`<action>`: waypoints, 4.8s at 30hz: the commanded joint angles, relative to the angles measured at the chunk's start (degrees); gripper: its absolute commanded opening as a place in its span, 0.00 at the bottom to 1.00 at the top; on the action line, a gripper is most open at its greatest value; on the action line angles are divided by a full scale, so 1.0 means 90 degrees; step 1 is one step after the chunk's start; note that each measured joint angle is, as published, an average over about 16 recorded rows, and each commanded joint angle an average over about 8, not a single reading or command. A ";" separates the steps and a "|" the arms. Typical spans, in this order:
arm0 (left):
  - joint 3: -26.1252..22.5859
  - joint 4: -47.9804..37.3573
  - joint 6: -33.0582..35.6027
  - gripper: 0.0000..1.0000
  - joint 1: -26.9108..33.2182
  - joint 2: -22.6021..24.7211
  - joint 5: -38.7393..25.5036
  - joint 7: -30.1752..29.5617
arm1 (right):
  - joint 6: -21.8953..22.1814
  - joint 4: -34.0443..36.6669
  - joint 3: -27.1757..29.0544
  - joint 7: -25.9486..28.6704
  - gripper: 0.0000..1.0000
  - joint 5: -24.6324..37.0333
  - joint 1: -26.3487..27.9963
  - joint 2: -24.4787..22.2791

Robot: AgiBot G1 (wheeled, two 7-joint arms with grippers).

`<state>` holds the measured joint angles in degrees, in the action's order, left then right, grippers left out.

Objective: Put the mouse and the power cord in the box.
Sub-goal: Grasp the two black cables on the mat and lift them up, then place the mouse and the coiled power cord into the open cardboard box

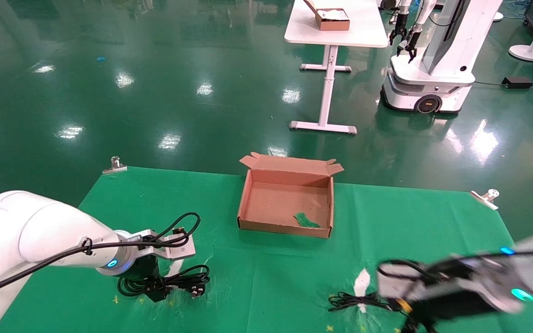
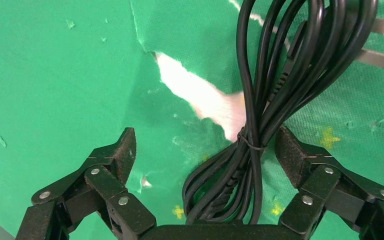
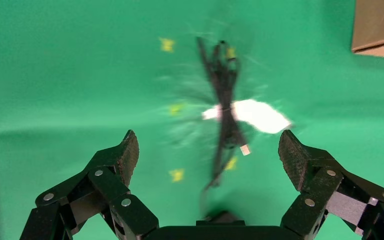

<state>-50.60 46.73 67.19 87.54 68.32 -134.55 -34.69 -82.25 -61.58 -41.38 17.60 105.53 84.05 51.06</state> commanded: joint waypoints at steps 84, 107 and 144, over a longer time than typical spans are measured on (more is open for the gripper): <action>0.0002 -0.0020 -0.0007 0.00 0.0002 0.0004 0.0007 0.0013 | 0.1256 0.4626 -0.0436 -0.2173 0.00 0.0781 0.1119 0.2111; 0.0178 0.0259 0.0171 0.00 0.0259 -0.0299 0.0374 0.0357 | 0.1183 0.4490 -0.0403 -0.2146 0.00 0.0771 0.1323 0.1973; -0.2453 0.0427 -0.3287 0.39 0.1030 0.1194 0.0653 -0.0880 | 0.0014 -0.0212 -0.0390 0.0583 0.00 0.1426 0.1766 0.0153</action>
<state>-72.00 50.37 38.17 96.87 79.07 -128.35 -42.06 -81.79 -62.84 -44.89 22.42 118.26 99.91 52.69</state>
